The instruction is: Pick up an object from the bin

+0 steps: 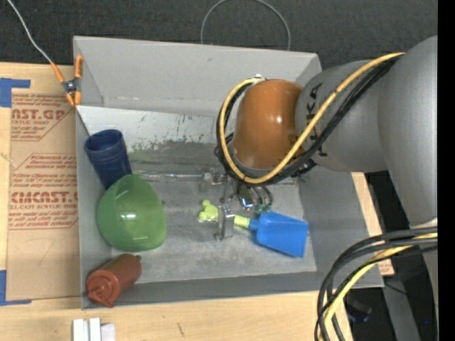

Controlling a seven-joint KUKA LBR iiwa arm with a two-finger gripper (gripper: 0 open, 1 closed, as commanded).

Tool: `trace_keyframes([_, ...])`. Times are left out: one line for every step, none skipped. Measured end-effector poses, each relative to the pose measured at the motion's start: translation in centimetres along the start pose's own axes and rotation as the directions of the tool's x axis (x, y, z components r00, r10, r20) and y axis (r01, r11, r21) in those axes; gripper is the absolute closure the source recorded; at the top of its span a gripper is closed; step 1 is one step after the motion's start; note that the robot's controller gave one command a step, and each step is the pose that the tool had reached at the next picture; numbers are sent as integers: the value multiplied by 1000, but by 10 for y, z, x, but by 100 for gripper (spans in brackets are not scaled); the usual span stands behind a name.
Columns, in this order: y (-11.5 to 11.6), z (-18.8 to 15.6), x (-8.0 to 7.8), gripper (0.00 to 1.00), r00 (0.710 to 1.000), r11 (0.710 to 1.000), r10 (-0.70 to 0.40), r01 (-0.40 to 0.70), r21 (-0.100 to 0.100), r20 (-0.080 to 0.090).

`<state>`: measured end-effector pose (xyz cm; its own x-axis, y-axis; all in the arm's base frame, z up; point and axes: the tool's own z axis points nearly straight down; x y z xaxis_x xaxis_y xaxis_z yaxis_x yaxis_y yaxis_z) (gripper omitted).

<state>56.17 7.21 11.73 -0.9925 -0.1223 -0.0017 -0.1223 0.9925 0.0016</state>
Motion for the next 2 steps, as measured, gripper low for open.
trace_keyframes([-31,48,5,100,998,998,59,-59,-2,-5])
trace_keyframes([-31,48,5,100,998,998,59,-59,-2,-5])
